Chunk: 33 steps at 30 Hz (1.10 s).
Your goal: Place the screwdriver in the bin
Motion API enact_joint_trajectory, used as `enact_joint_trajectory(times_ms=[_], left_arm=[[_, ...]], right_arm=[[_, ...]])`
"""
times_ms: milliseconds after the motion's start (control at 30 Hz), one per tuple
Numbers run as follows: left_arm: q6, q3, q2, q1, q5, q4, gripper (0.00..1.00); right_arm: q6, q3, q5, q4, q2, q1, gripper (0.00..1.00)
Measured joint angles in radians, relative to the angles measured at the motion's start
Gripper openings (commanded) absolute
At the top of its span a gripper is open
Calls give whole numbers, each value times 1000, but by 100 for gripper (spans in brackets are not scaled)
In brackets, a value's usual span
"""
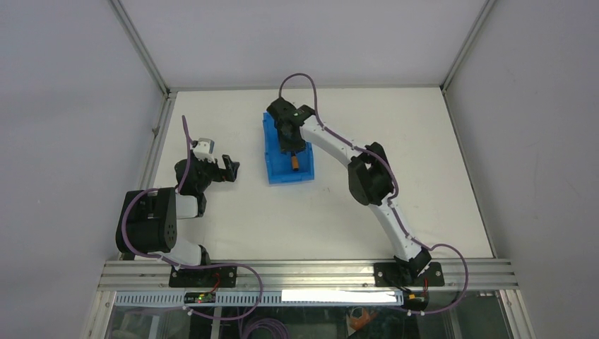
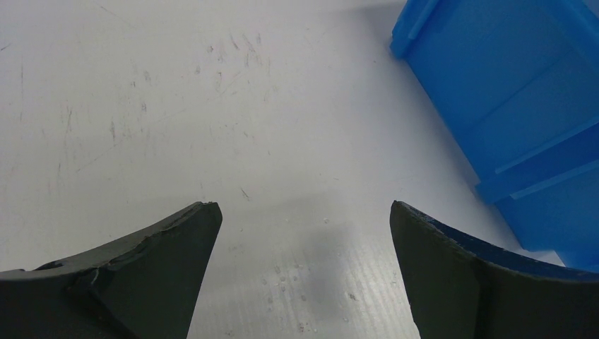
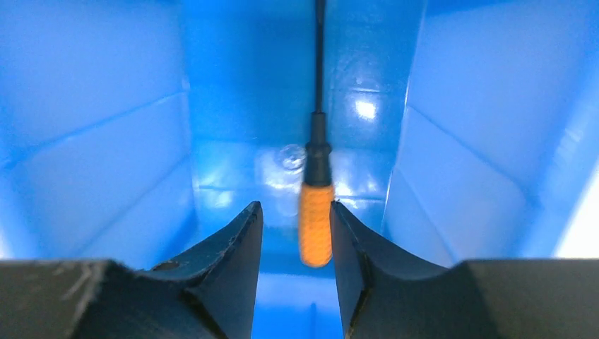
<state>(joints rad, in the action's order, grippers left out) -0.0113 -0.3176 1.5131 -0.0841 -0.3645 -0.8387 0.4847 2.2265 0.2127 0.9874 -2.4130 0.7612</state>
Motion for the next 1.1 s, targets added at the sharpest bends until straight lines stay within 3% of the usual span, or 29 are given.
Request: enact_joint_trajectory(times_ms=[67, 200, 233, 400, 767, 1100], left_arm=[[0, 0, 0, 0, 0, 0, 99], [0, 0, 0, 0, 0, 0, 99], [0, 0, 0, 0, 0, 0, 99], [0, 0, 0, 0, 0, 0, 99], [0, 0, 0, 0, 0, 0, 99], [0, 0, 0, 0, 0, 0, 99]], right_arm=[[-8, -12, 16, -18, 48, 13, 45], [-37, -80, 28, -76, 198, 40, 92], [-58, -112, 26, -103, 255, 48, 98], [-135, -302, 31, -236, 509, 54, 99], [-296, -941, 96, -567, 968, 10, 99], [-306, -1455, 224, -691, 1316, -56, 99]])
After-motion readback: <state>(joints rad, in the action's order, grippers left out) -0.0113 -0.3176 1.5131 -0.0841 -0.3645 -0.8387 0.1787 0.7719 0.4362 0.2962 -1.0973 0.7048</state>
